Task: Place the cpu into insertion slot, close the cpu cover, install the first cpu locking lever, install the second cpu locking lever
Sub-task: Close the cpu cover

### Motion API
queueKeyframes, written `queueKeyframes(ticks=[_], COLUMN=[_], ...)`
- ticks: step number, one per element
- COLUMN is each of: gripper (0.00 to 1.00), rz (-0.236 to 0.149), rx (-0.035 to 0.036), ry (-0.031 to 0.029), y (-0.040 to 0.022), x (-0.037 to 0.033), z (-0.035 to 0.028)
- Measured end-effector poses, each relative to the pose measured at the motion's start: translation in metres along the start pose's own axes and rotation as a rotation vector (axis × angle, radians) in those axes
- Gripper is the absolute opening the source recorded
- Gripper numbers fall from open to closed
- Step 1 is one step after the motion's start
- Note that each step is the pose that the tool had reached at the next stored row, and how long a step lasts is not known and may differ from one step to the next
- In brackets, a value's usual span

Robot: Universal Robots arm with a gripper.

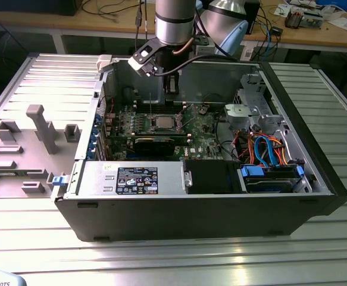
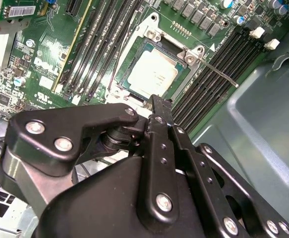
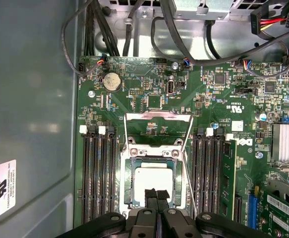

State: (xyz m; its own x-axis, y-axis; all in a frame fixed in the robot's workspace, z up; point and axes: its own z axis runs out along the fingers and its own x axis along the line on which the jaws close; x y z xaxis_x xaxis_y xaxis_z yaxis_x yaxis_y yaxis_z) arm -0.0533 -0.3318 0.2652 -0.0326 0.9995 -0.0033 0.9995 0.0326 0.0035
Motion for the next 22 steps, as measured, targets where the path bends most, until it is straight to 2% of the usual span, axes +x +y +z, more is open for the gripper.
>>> queueKeyframes(ticks=[22], gripper=[0.11], rz=[0.0], rx=[0.0], ry=[0.0], y=[0.0043], x=[-0.0001], z=[-0.0007])
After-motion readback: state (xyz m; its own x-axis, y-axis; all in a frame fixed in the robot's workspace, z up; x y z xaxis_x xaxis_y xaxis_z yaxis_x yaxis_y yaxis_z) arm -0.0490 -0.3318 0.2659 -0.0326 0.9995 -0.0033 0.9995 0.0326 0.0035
